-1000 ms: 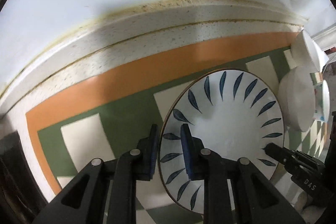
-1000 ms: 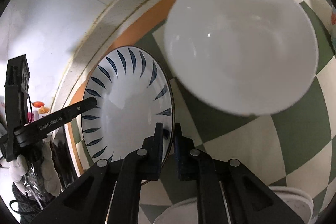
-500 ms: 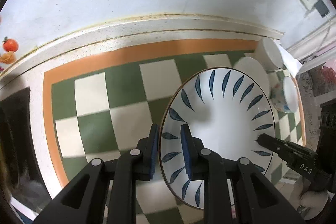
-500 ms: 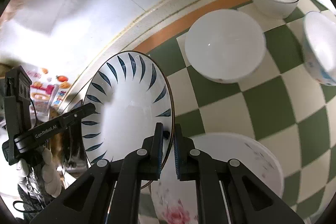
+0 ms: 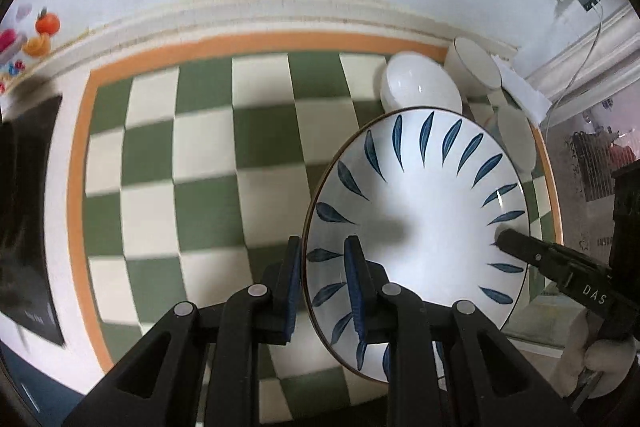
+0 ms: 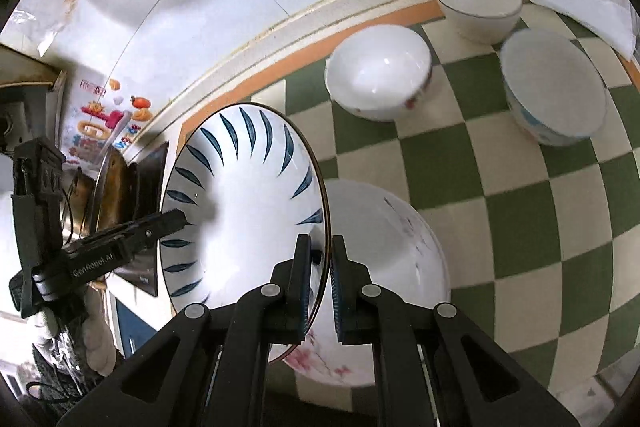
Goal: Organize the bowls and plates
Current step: 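Lift the blue-leaf plate onto the held plate stack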
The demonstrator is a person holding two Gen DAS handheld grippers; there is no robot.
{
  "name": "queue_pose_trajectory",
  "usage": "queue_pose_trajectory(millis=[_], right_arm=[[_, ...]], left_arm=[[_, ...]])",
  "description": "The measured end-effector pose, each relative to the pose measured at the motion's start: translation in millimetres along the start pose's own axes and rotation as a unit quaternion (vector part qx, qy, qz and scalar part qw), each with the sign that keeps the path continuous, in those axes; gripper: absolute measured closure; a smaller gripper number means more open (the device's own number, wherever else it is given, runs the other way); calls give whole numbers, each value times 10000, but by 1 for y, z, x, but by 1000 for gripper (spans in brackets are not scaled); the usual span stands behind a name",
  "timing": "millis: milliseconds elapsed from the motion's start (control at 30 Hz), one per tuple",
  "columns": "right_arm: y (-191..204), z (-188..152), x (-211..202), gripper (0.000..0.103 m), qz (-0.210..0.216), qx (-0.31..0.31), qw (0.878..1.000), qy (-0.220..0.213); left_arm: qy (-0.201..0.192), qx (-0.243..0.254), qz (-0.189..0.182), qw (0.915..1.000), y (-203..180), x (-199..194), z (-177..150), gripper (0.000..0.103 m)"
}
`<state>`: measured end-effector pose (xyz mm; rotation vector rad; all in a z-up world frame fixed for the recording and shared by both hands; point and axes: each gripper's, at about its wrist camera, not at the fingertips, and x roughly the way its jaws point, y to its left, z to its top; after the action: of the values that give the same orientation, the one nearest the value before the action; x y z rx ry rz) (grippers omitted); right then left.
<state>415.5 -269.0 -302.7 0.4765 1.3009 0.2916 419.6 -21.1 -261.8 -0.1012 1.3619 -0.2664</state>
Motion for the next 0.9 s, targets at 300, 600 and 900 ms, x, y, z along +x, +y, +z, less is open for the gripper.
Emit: queue_pose_trajectory(millis=[300,600,900], right_arm=[[-40,-25,19,92,-26,-16,9994,343],[-66,-29,44,92,2,72,9985,543],[-72,-25,60,92,-9,38,9980,629]], left_arm=[[407,-221,105,9989,-16,45,-36,84],[667,-295,346,9967,-23,76,-46,84],[780,-413,494,9949,-23,89,-51,84]])
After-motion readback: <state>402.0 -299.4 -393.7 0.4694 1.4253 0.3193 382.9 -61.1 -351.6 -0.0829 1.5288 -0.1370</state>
